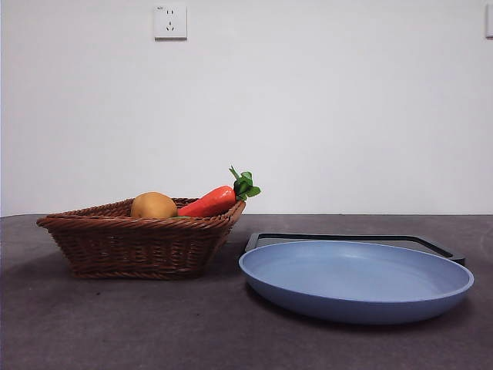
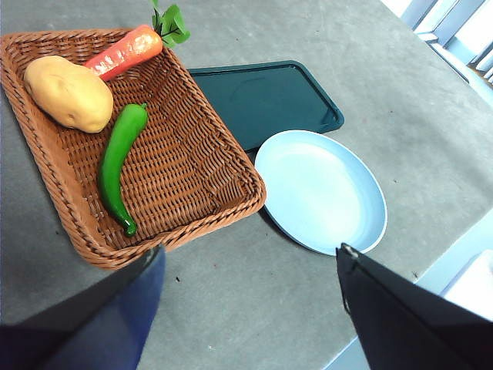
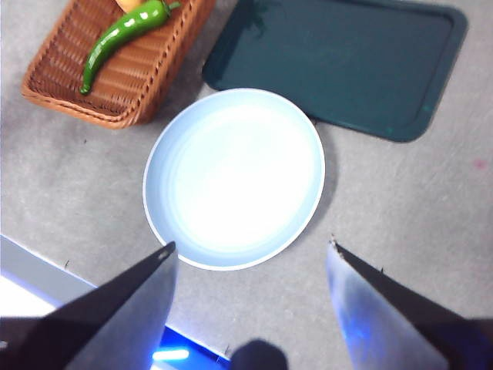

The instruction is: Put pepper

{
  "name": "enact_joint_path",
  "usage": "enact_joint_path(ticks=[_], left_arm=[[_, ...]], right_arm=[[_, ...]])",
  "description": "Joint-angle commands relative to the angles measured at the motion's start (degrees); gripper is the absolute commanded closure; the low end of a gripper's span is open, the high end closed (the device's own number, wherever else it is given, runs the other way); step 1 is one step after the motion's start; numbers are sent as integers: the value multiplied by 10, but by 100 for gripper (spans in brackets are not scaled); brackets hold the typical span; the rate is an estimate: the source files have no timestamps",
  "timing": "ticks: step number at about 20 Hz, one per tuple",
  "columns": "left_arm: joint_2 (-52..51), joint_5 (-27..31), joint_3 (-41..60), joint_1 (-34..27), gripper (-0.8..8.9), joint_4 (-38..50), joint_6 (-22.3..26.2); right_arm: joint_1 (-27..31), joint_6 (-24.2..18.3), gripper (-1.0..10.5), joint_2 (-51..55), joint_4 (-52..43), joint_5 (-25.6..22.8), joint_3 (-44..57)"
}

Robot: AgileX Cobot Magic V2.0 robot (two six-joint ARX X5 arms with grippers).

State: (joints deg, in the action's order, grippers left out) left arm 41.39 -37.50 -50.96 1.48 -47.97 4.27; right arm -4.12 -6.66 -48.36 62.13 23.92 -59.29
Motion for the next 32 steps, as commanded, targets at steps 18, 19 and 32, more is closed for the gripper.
enact_joint_path(ticks=[18,19,32], left_arm=[[2,-3,-8,1,424,3,0],[2,-3,-8,1,424,3,0],[2,0,-8,1,424,3,0]], right_arm=[[-30,8,610,-432,-167,-3,-9],[-33,8,615,-447,-177,-5,-9],[-57,10,943,-525,-219,-18,-9]])
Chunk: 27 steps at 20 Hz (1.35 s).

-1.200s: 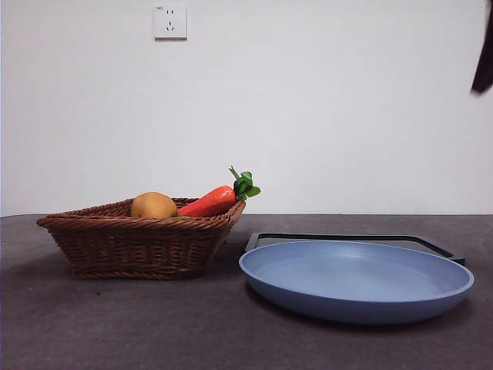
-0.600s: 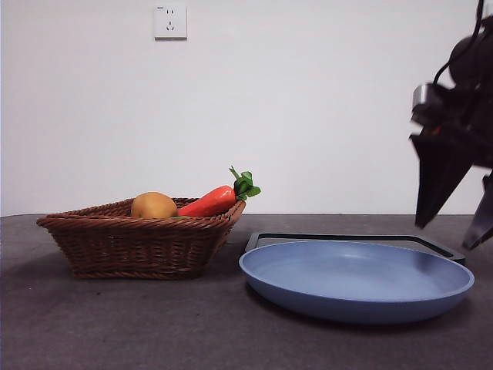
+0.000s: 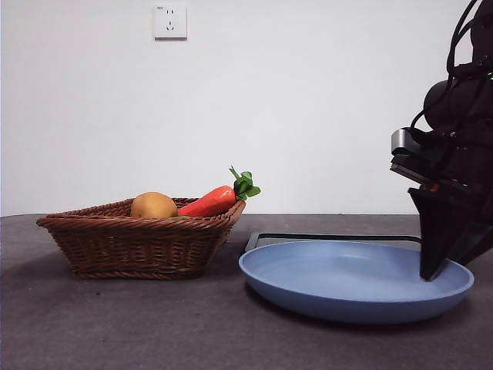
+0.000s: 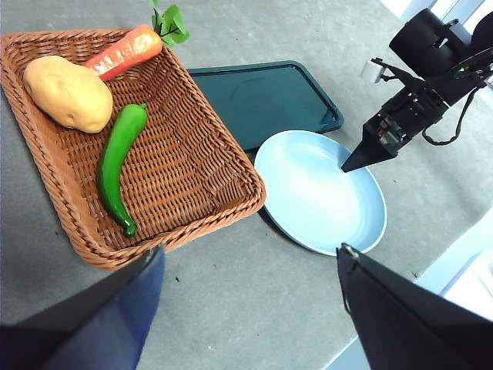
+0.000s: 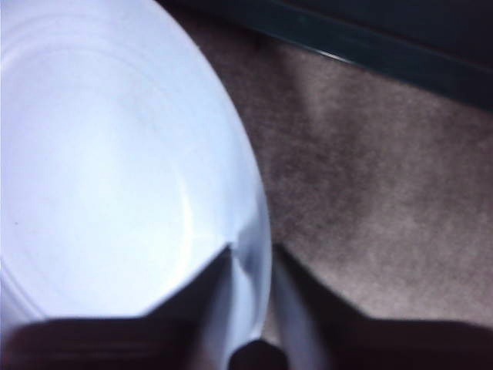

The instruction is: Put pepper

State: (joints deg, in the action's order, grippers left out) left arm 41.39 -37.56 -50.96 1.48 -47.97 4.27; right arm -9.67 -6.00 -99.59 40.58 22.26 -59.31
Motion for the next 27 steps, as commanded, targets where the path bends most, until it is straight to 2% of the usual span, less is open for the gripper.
enact_joint_path(ticks=[1,5,9,14,18,23,27], left_arm=[[3,1,-8,1,424,3,0],[20,29,-9,11,424,6,0],[72,88,-9,65,424,63,-5],[202,198,-19,142,424,172,-17],[344,273,-95,173,424,184,-10],[502,286,-198,181,424,182,6],[583,301,-228,185,424,197,32]], right_arm=[[-1,11,943,-12,-3,-2,-9],[0,24,944,1,12,-1,-9],[0,37,944,81,48,-1,-9],[0,51,944,228,87,-1,-9],[2,53,944,322,120,-1,-9],[2,66,944,397,127,-1,-9],[2,66,944,419,140,-1,-9]])
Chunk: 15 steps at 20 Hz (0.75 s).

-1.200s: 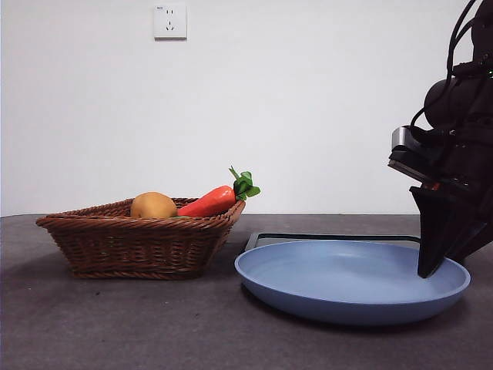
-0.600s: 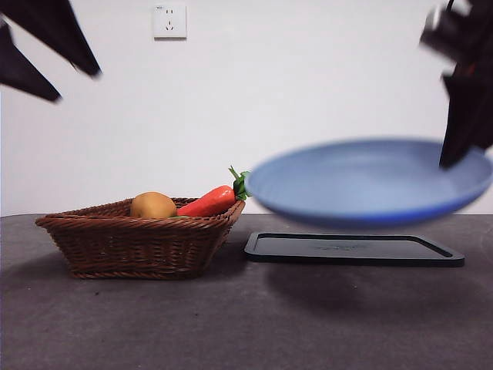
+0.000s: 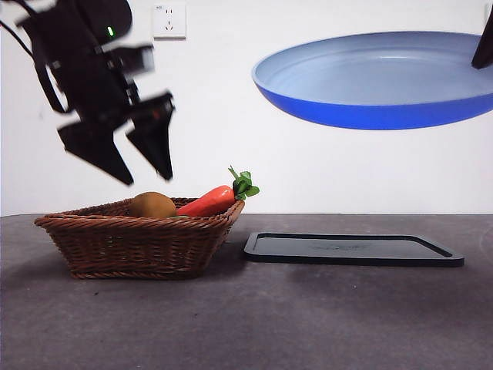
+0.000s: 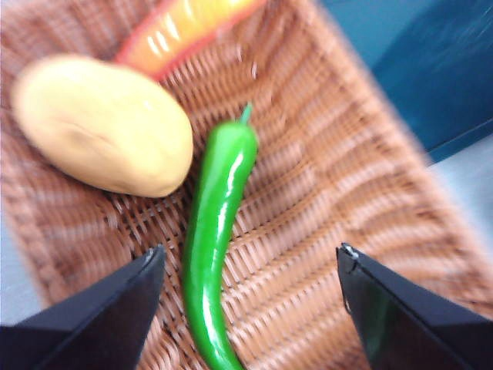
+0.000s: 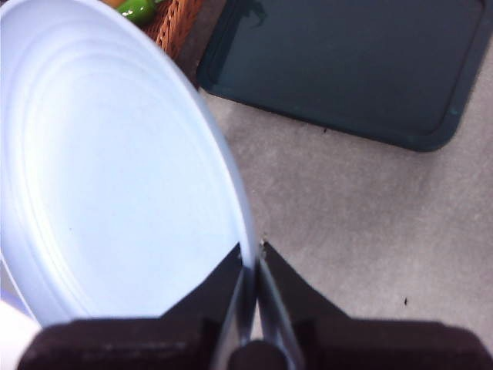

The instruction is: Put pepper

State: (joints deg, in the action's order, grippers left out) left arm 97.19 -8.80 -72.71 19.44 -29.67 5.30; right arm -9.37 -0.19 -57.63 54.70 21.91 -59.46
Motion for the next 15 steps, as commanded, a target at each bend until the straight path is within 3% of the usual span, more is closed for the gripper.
enact_joint_path(ticks=[1,15], left_arm=[[38,26,-10,5,424,24,25],[127,42,-10,6,426,80,25]], right_arm=[[-1,8,944,0,0,3,-8],[-1,8,943,0,3,3,-8]])
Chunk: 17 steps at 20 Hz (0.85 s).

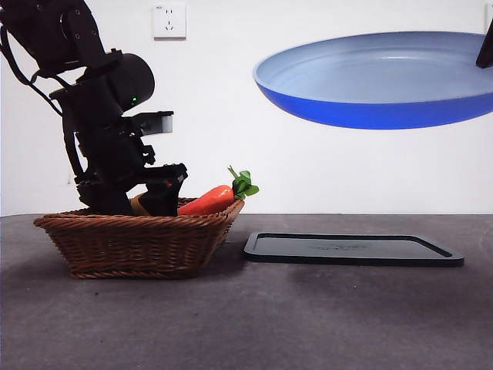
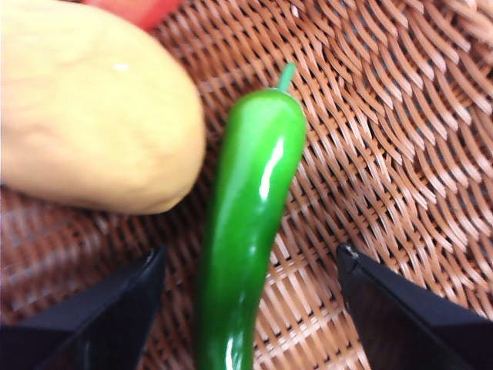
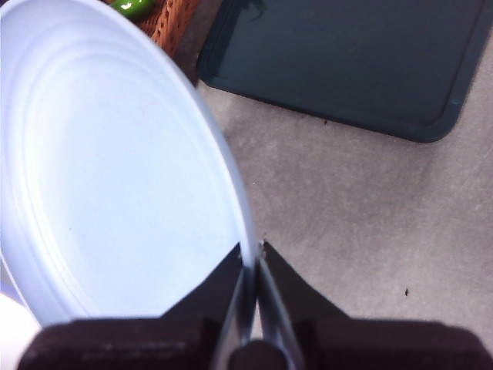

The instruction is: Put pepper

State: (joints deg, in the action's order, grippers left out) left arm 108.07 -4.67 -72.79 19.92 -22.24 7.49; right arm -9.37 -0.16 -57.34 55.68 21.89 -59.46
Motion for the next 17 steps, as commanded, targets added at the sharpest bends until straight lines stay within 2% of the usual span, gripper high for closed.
enact_joint_path(ticks=[1,5,15,17], left_arm=[[18,1,-10,1,428,9,3],[19,2,-10,1,520,10,3],[28,34,-10,9,545,-9,0],[28,47,-10,14,613,-10,-2]], right_arm=[[-1,7,944,-2,-7,3,-8],[-1,7,944,-2,-7,3,-8],[-1,5,943,-2,-8,5,-8],[-1,5,943,-2,-8,5,-8]])
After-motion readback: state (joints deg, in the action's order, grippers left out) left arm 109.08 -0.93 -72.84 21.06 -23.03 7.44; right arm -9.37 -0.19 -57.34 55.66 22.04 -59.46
